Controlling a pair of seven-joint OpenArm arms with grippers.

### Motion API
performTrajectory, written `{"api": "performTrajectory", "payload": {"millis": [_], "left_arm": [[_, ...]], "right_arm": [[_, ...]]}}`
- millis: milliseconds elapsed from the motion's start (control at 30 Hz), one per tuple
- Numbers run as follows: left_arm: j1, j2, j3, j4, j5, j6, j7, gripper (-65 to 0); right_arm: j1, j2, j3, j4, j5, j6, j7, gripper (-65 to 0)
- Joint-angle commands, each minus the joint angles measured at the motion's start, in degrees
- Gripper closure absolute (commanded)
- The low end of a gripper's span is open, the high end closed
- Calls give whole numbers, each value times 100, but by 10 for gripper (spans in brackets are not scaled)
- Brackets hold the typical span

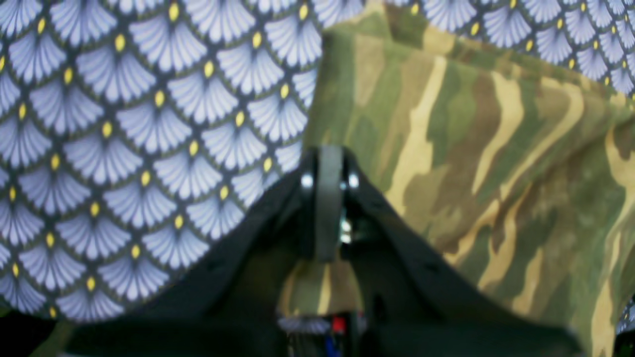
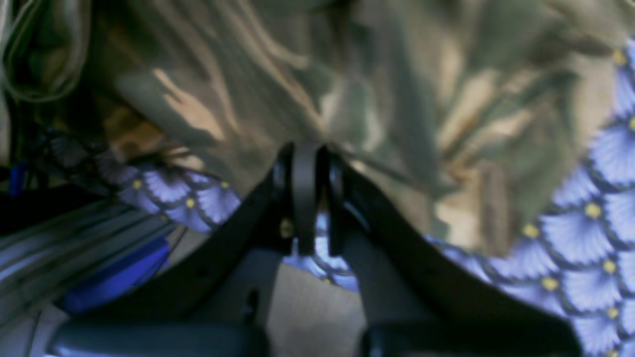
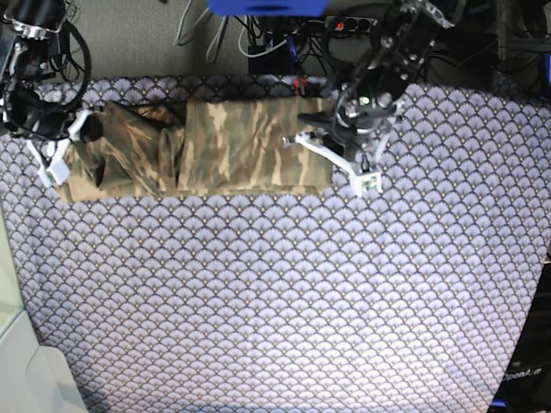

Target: Fold the T-shirt properly

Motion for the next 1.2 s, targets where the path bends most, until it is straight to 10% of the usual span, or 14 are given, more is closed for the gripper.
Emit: {"api": "performTrajectory", "payload": {"millis": [0, 367, 500, 867, 1100, 1167], "left_arm": [[-25, 1, -12, 93, 22, -27, -45, -11], [1, -87, 23, 312, 22, -27, -9, -42], [10, -78, 32, 312, 22, -27, -9, -42], [10, -96, 32, 295, 22, -27, -1, -43], [45, -96, 32, 268, 22, -27, -1, -43], [45, -96, 32, 260, 22, -27, -1, -44]], "right_arm": [[146, 274, 8, 69, 85, -3, -15, -30], [339, 1645, 8, 51, 85, -3, -270, -47], [348, 1733, 8, 51, 85, -517, -261, -48], [330, 1698, 8, 69, 94, -535, -261, -56], [374, 1469, 16, 60, 112, -491, -209, -323], [436, 1416, 43, 51, 121, -43, -147, -390]]}}
